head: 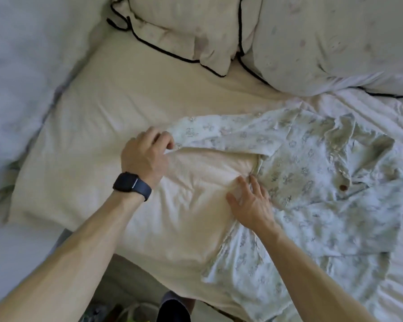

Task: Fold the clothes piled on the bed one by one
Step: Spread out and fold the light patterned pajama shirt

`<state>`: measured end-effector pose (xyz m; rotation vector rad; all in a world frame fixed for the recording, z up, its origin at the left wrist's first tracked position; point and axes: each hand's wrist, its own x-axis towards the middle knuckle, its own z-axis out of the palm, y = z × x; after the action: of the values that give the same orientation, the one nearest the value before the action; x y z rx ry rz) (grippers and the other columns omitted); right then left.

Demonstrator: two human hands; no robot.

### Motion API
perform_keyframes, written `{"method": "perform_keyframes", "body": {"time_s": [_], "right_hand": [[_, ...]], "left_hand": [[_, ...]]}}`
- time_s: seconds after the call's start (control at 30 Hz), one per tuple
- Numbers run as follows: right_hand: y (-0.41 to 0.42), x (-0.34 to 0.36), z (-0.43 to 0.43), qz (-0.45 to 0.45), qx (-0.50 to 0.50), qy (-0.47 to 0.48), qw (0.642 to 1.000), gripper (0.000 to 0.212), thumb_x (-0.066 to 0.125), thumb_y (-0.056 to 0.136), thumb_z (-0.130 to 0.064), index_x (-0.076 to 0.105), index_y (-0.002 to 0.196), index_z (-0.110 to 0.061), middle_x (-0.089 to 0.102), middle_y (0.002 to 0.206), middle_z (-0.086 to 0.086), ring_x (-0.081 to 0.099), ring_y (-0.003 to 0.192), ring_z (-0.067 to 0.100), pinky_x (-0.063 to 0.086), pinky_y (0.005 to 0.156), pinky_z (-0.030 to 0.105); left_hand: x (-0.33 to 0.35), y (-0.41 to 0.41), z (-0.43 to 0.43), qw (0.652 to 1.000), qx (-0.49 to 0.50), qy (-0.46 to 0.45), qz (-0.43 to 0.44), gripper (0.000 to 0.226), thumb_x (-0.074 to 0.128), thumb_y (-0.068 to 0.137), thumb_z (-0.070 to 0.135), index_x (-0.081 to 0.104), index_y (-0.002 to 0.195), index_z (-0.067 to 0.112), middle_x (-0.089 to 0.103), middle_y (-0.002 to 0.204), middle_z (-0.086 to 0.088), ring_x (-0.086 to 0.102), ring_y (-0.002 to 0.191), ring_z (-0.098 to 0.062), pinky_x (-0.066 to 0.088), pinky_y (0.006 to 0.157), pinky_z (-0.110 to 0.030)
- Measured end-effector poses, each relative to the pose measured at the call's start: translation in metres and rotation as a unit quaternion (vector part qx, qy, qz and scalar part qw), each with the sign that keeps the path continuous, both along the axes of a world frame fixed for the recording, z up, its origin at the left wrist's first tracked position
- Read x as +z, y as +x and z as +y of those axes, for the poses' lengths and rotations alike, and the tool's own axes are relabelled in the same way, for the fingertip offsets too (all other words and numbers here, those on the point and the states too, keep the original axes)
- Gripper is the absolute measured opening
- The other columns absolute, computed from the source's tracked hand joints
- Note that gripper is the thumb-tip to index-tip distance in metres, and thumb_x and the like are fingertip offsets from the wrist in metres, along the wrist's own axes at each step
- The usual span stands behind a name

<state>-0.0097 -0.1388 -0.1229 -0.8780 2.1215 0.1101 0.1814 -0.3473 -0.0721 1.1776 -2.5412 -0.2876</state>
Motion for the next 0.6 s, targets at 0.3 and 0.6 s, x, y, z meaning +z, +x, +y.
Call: {"method": "perform_keyframes", "body": {"time_s": [0.3,0.6], "right_hand": [[-0.003,0.014,-0.027,0.048,0.044,0.061,0.996,0.063,0.048,0.099,-0.055,0.036,0.154,-0.027,0.026,0.165,0.01,0.032,0.146,0.038,0.036,0.114,0.055],[0.016,0.027,-0.163,0.016,0.118,-0.246,0.962,0.043,0.063,0.099,-0.037,0.057,0.14,-0.026,0.051,0.143,-0.003,0.068,0.09,0.015,0.051,0.073,0.031]], "left_hand": [[-0.056,0.057,-0.039,0.94,0.172,0.247,-0.161,0.053,0.064,0.085,0.025,0.047,0.135,0.029,0.042,0.134,-0.007,0.042,0.122,-0.034,0.042,0.091,-0.046],[-0.06,0.065,-0.05,0.924,0.191,0.325,0.068,0.021,0.066,0.091,0.039,0.073,0.096,0.02,0.062,0.096,0.008,0.059,0.093,-0.01,0.039,0.078,-0.012]]}}
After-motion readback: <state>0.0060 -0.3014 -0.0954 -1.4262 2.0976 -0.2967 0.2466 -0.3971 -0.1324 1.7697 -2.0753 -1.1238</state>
